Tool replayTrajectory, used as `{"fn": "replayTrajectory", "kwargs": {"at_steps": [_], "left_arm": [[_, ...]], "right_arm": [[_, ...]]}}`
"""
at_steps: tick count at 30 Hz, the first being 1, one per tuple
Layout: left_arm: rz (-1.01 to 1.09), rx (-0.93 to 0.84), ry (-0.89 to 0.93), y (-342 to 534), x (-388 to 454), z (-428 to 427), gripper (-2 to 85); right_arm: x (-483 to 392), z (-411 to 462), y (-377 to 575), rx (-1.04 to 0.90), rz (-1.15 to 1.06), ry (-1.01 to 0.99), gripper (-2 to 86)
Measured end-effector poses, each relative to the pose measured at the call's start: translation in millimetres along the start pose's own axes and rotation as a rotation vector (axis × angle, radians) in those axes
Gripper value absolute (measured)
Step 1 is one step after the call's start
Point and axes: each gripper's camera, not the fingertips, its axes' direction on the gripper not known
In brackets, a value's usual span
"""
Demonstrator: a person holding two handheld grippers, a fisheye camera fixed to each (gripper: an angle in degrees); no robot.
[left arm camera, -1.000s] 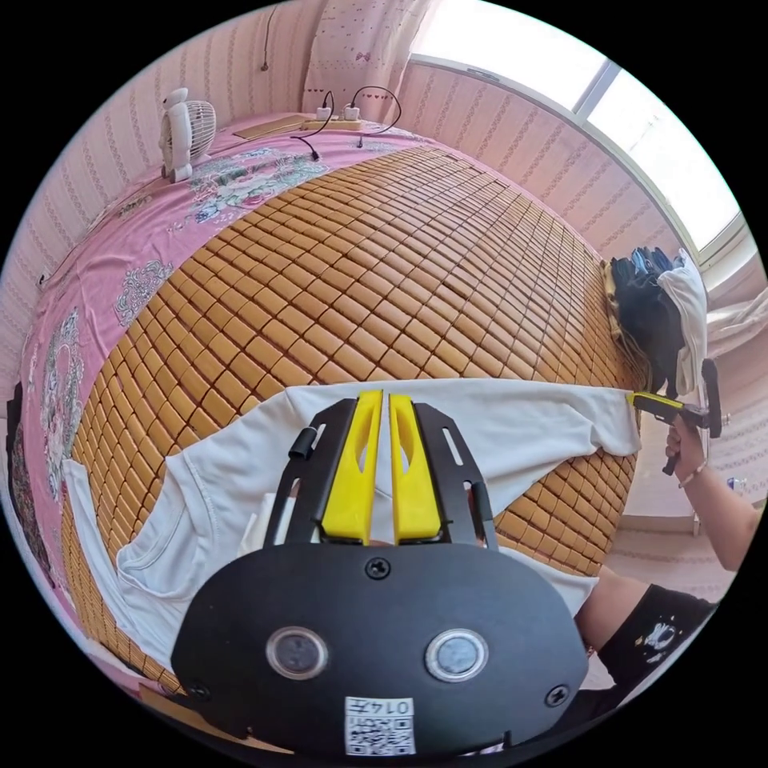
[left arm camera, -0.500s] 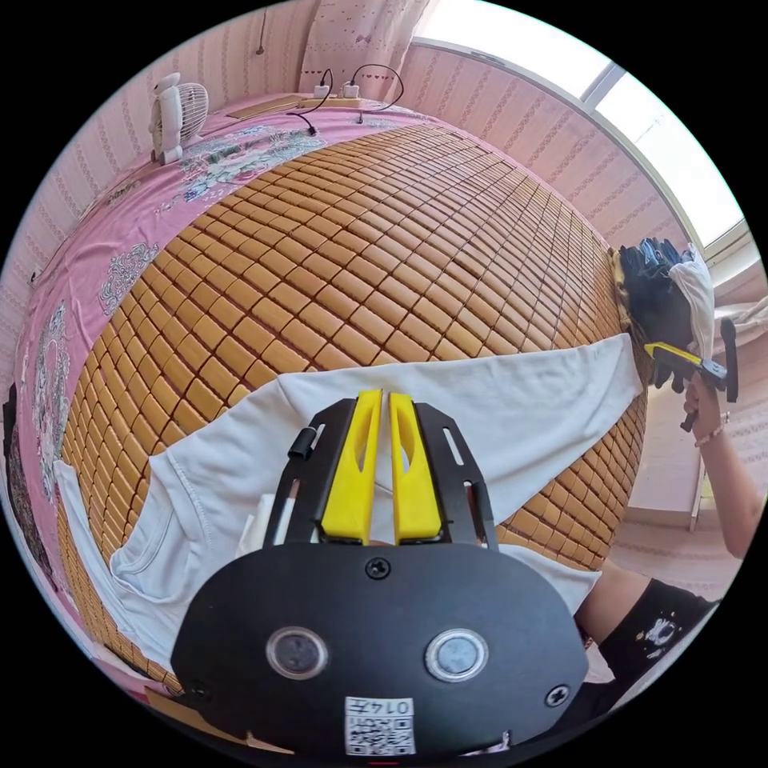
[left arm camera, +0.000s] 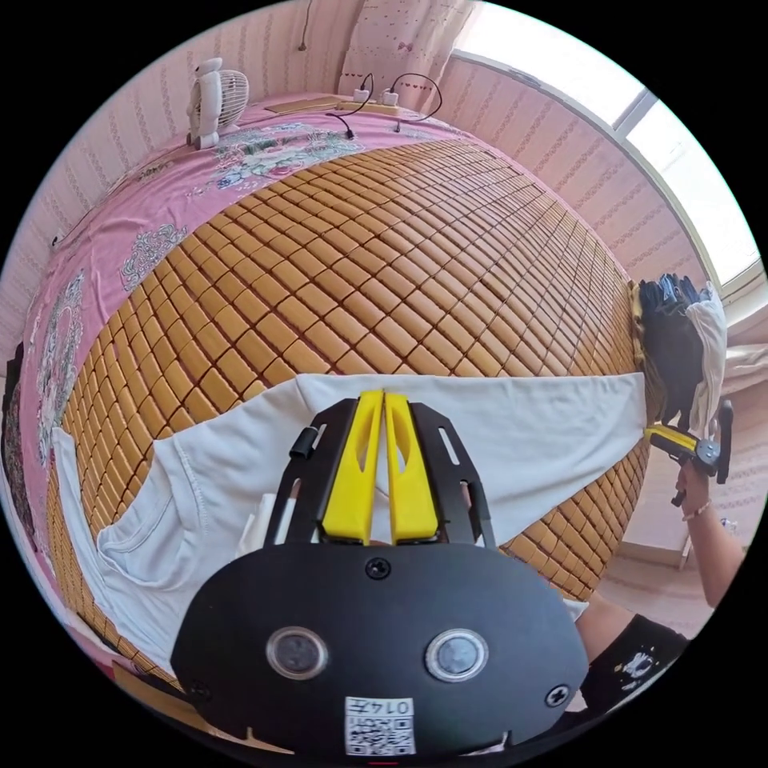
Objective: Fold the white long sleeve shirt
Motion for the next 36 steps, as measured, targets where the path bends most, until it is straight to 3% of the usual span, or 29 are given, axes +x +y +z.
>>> {"fn": "replayTrajectory", "kwargs": {"at_steps": [7, 12, 16, 21, 23, 29, 36], "left_arm": [[-0.175, 0.031, 0.114, 28, -22, -10, -0.9], [-0.185, 0.108, 0.151, 63, -26, -42, -0.5], [-0.155, 0.205, 0.145, 139, -28, -100, -0.7], [-0.195, 0.097, 0.016, 274, -35, -139, -0.7], [-0.303, 0.053, -0.029, 345, -44, -157, -0.7], [-0.649, 0.03, -0.086, 493, -74, -192, -0.8], [-0.746, 0.029, -0.095, 588, -79, -199, -0.7]], "right_arm": [[-17, 10, -5, 0.011, -0.024, 0.028, 5.7], [-26, 8, -9, 0.033, 0.004, 0.021, 5.9], [-44, -4, -8, 0.02, -0.036, 0.068, 5.9], [-91, -26, -18, 0.056, -0.124, 0.055, 6.0], [-117, -35, -31, 0.092, -0.138, 0.012, 6.0], [-271, -46, -94, 0.173, -0.394, -0.336, 6.5], [-565, -45, -114, 0.078, -0.927, -0.623, 7.1]]}}
